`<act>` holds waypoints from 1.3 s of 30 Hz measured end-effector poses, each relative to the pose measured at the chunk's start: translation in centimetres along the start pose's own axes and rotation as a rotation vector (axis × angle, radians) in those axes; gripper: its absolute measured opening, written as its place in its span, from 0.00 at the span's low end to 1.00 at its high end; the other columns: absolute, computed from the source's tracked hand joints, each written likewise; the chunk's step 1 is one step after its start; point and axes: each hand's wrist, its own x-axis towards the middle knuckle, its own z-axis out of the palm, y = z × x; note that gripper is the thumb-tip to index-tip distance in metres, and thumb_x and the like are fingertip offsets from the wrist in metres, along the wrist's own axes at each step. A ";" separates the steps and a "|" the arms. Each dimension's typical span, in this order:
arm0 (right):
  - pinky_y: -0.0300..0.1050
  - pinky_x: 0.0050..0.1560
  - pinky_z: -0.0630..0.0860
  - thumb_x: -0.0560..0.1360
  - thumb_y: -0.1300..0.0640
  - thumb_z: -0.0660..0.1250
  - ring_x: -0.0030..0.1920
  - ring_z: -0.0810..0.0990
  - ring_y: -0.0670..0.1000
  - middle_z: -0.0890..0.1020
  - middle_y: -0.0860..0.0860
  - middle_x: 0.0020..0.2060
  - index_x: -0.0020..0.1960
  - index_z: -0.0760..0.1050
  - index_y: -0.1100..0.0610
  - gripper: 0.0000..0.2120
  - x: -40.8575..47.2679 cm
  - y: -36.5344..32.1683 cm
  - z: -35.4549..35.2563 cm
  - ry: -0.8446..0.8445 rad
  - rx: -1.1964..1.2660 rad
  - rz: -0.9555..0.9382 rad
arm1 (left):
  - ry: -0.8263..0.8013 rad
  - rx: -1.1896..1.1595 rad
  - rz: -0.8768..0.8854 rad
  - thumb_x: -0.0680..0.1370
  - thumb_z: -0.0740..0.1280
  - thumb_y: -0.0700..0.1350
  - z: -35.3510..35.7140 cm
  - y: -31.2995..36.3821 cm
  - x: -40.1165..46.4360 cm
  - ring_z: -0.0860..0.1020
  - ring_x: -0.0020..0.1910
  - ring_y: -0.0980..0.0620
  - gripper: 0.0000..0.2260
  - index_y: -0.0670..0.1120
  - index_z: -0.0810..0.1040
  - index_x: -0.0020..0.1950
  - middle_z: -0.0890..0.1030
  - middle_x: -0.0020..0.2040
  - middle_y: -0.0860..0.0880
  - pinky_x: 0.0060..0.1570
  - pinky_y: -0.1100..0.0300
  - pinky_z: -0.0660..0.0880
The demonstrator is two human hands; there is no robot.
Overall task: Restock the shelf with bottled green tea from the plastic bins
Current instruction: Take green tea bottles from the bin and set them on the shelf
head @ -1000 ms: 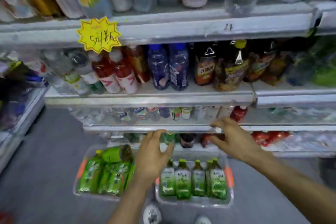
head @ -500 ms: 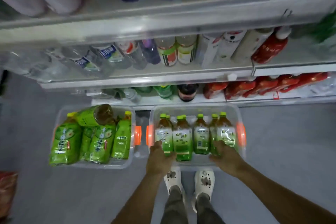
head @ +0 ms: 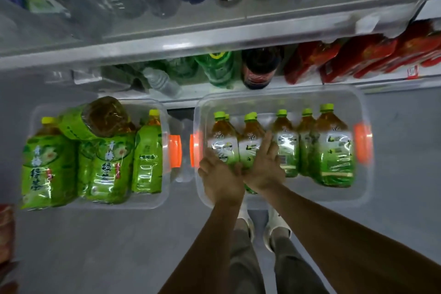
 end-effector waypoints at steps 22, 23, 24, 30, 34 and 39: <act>0.59 0.67 0.71 0.62 0.59 0.80 0.76 0.58 0.61 0.55 0.56 0.77 0.79 0.36 0.47 0.63 0.3 4.2 -6.9 -0.056 0.235 -0.059 | -0.203 -0.187 0.005 0.69 0.78 0.49 -1.5 1.3 2.5 0.68 0.70 0.36 0.52 0.50 0.45 0.81 0.62 0.73 0.40 0.68 0.43 0.70; 0.55 0.69 0.70 0.63 0.60 0.80 0.76 0.58 0.60 0.55 0.55 0.77 0.79 0.38 0.48 0.62 -0.3 4.3 -7.8 -0.072 0.288 -0.062 | -0.208 -0.232 0.007 0.69 0.79 0.48 -2.2 1.4 1.9 0.68 0.71 0.37 0.53 0.49 0.45 0.82 0.62 0.73 0.40 0.69 0.44 0.69; 0.51 0.70 0.67 0.63 0.61 0.79 0.76 0.59 0.59 0.57 0.54 0.77 0.79 0.40 0.49 0.59 -1.0 4.4 -8.7 -0.085 0.342 -0.069 | -0.208 -0.284 0.001 0.67 0.79 0.48 -2.8 1.4 1.1 0.69 0.70 0.38 0.53 0.49 0.46 0.81 0.63 0.72 0.41 0.69 0.46 0.70; 0.53 0.69 0.70 0.56 0.54 0.83 0.69 0.71 0.57 0.70 0.52 0.69 0.78 0.50 0.52 0.60 -7.3 3.8 -15.1 -0.189 0.571 -0.009 | -0.164 -0.623 -0.048 0.65 0.81 0.38 -9.3 2.3 -4.3 0.78 0.54 0.47 0.39 0.49 0.65 0.70 0.77 0.56 0.48 0.59 0.47 0.79; 0.55 0.60 0.77 0.52 0.54 0.83 0.59 0.79 0.55 0.79 0.52 0.60 0.69 0.64 0.53 0.50 -11.8 2.7 -19.6 -0.205 0.703 -0.058 | -0.193 -0.794 -0.003 0.69 0.78 0.35 -14.8 2.8 -8.2 0.80 0.42 0.54 0.25 0.48 0.70 0.59 0.81 0.46 0.50 0.31 0.62 0.79; 0.55 0.53 0.80 0.57 0.62 0.80 0.52 0.84 0.57 0.84 0.55 0.51 0.62 0.72 0.53 0.35 -17.9 0.6 -26.1 -0.331 0.845 -0.236 | -0.220 -0.894 0.093 0.57 0.81 0.47 -21.9 4.2 -12.9 0.84 0.52 0.46 0.35 0.53 0.74 0.62 0.85 0.52 0.48 0.58 0.45 0.79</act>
